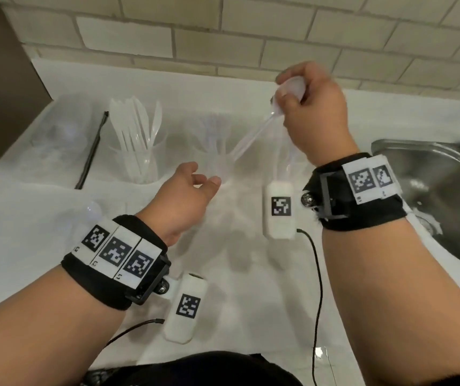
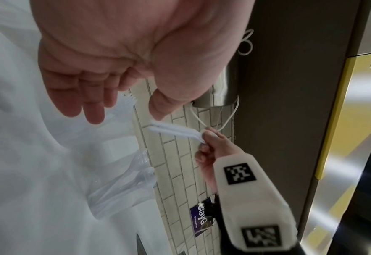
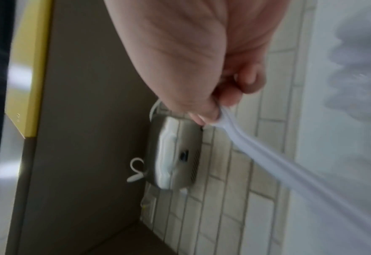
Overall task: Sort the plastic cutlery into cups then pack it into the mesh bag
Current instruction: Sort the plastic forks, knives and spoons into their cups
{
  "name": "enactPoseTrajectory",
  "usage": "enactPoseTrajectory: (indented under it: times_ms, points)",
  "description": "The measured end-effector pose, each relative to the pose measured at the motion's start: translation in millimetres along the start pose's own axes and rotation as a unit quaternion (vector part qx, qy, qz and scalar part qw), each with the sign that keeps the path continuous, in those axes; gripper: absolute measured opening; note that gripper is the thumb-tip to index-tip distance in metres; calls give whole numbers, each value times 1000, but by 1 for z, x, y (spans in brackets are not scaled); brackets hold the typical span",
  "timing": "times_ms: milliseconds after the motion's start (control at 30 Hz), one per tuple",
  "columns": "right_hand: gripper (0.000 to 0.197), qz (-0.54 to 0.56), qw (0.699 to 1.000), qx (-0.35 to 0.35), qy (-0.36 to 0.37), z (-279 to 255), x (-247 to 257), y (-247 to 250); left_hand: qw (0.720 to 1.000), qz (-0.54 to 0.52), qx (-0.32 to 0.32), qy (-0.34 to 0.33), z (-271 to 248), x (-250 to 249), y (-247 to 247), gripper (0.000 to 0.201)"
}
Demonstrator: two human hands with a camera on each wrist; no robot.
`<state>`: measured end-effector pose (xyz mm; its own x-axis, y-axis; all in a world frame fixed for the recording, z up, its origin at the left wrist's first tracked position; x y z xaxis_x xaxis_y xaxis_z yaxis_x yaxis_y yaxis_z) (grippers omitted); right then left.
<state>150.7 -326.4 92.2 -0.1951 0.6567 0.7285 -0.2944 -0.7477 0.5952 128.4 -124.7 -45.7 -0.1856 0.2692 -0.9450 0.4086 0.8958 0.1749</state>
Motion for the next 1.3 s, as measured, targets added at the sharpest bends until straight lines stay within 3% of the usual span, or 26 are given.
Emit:
enactPoseTrajectory:
  times_ms: [67,133,233,367,433,500,567,667,733,800,867,967,1067,1167,1300]
  points:
    - [26,-57,995,-77,20,6,4,40,1000,-11,-8,0,-5,3,4,60]
    - [31,-111,990,-89,19,14,-4,54,1000,-1,-16,-8,-11,4,11,53]
    - [33,-176,983,-41,-37,25,-36,36,1000,7,-28,-11,-20,8,26,43]
    - [31,-239,957,86,-142,27,-76,-3,998,24,-58,-4,-32,15,53,34]
    - [41,-256,946,87,-178,24,-77,-7,996,39,-86,5,-37,19,74,32]
    - [42,-264,951,42,-153,20,-55,-12,987,89,-135,13,-44,20,102,28]
    - [33,-241,967,29,-79,12,-21,-35,968,172,-181,32,-51,20,129,26]
    - [20,-196,965,172,-21,-14,18,-113,927,319,-152,122,-56,33,156,29]
    - [22,-169,926,337,-23,-45,31,-173,899,376,-109,198,-60,49,167,36]
    - [28,-141,868,471,-67,-77,32,-218,873,406,-76,261,-67,64,175,50]
    - [32,-138,838,520,-91,-95,28,-244,846,435,-51,304,-73,77,177,54]
    - [31,-170,824,537,-64,-106,32,-268,828,453,-26,329,-75,90,176,43]
    - [28,-166,827,536,-48,-113,38,-283,845,427,-8,322,-69,97,170,41]
    - [38,-145,834,531,-43,-113,45,-285,879,365,9,307,-62,95,154,48]
    - [49,-167,831,529,-42,-112,43,-286,922,278,29,268,-53,89,130,27]
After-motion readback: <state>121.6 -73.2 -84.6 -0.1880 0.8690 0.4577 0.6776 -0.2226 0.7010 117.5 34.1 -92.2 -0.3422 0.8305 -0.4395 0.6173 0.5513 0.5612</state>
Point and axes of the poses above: each hand's wrist, its own z-axis towards the middle knuckle, its own y-axis out of the back of the hand, x = y × z, the point moved 8 cm from there along z, towards the middle knuckle, and after that the axes turned 12 degrees about x, right-handed, at the moved point
